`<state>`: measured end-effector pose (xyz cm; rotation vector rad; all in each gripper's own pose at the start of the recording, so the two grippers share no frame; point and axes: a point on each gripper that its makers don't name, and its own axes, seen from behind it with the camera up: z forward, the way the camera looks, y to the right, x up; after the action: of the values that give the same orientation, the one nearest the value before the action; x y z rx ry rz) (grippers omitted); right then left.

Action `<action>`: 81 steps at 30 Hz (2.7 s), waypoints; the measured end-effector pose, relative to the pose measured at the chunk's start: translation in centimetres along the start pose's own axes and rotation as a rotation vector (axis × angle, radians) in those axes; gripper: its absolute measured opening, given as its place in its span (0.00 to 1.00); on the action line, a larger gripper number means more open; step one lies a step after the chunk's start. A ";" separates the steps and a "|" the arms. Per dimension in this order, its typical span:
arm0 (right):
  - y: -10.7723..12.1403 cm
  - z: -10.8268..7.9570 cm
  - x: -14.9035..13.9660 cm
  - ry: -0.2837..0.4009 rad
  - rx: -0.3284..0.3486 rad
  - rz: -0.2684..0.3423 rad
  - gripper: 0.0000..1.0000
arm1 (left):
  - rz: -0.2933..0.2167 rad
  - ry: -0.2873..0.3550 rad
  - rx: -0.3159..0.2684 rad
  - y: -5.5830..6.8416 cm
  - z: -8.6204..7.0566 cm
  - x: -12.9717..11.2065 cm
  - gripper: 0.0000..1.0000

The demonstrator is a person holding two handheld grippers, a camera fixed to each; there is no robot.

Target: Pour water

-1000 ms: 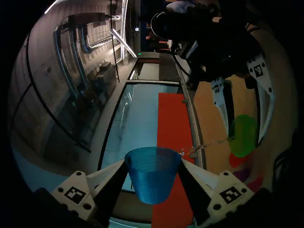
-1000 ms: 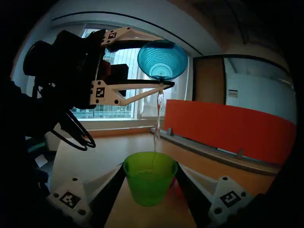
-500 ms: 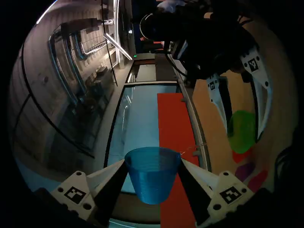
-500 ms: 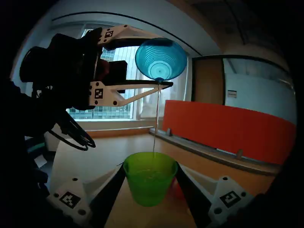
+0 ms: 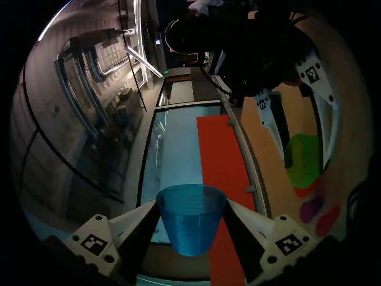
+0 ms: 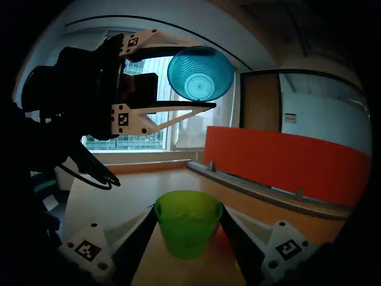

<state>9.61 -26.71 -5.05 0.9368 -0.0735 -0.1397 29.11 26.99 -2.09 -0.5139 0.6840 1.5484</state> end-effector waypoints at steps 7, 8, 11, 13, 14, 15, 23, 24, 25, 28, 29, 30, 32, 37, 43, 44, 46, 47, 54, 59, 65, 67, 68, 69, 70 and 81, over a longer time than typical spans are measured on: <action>0.0 0.1 0.2 0.001 -0.002 -0.001 0.91 | -0.012 0.002 -0.002 -0.1 0.0 -0.1 0.86; 0.0 0.1 0.2 0.002 -0.002 -0.001 0.92 | -0.018 0.002 -0.002 -0.1 0.0 -0.1 0.86; 0.0 0.1 0.3 0.004 -0.004 0.000 0.91 | -0.051 0.002 -0.010 0.1 0.0 -0.2 0.86; 0.1 0.1 0.3 0.005 -0.005 0.001 0.91 | -0.082 0.006 -0.016 0.2 0.0 -0.2 0.86; 0.1 0.1 0.3 0.005 -0.006 0.001 0.91 | -0.097 0.008 -0.019 0.3 0.0 -0.2 0.86; 0.2 0.1 0.3 0.006 -0.007 0.001 0.91 | -0.113 0.009 -0.021 0.3 0.0 -0.2 0.86; 0.3 0.0 0.3 0.009 -0.010 0.002 0.92 | -0.273 0.014 -0.032 0.8 0.3 -0.5 0.86; 0.3 0.0 0.3 0.010 -0.011 0.002 0.92 | -0.293 0.014 -0.033 0.9 0.3 -0.5 0.86; 0.3 0.0 0.3 0.010 -0.011 0.002 0.91 | -0.316 0.014 -0.034 1.0 0.4 -0.5 0.86; 0.4 -0.1 0.4 0.012 -0.014 0.002 0.92 | -0.383 0.017 -0.037 1.3 0.4 -0.5 0.86; 0.4 -0.2 0.4 0.012 -0.015 0.002 0.91 | -0.405 0.018 -0.039 1.5 0.5 -0.5 0.86; 0.5 -0.2 0.5 0.014 -0.016 0.002 0.91 | -0.426 0.020 -0.040 1.6 0.5 -0.5 0.86; 0.5 -0.3 0.6 0.017 -0.017 0.004 0.91 | -0.468 0.023 -0.039 1.8 0.6 -0.7 0.86; 0.4 -0.5 0.9 0.022 -0.019 0.002 0.91 | -0.579 0.017 -0.024 1.8 0.9 -1.5 0.86; 0.4 -0.7 1.2 0.026 -0.022 -0.003 0.91 | -0.746 0.006 -0.004 1.5 0.8 -2.4 0.86; 0.5 -0.8 1.2 0.027 -0.023 -0.004 0.91 | -0.777 0.004 -0.001 1.5 0.7 -2.5 0.86; 0.5 -0.8 1.3 0.028 -0.023 -0.005 0.92 | -0.842 0.001 0.002 1.4 0.7 -2.9 0.86; 0.5 -0.8 1.3 0.029 -0.024 -0.005 0.91 | -0.872 -0.001 0.003 1.3 0.7 -3.2 0.86; 0.6 -0.9 1.6 0.033 -0.029 -0.009 0.91 | -1.093 -0.013 0.012 1.0 0.5 -4.8 0.86; 0.6 -0.9 2.0 0.040 -0.029 -0.011 0.91 | -1.259 -0.011 0.007 0.9 0.2 -5.6 0.86; 0.4 -1.1 2.4 0.045 -0.034 -0.015 0.91 | -1.438 0.000 0.002 1.0 0.2 -6.6 0.86; 0.4 -1.2 2.5 0.048 -0.035 -0.014 0.91 | -1.493 0.004 -0.002 1.1 0.2 -6.8 0.86; 0.4 -1.2 2.6 0.048 -0.035 -0.014 0.91 | -1.518 0.006 -0.004 1.2 0.2 -6.8 0.86; 0.4 -1.2 2.6 0.049 -0.036 -0.014 0.92 | -1.540 0.008 -0.006 1.2 0.2 -6.9 0.86; 0.4 -1.2 2.6 0.049 -0.036 -0.014 0.92 | -1.559 0.010 -0.006 1.2 0.2 -7.1 0.86; 0.5 -1.3 2.9 0.048 -0.044 -0.011 0.92 | -1.617 0.005 -0.008 1.6 -0.2 -7.9 0.86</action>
<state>12.67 -25.78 -5.39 0.8962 -0.0205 -0.1286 28.24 21.09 3.42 -0.7695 0.0882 0.0201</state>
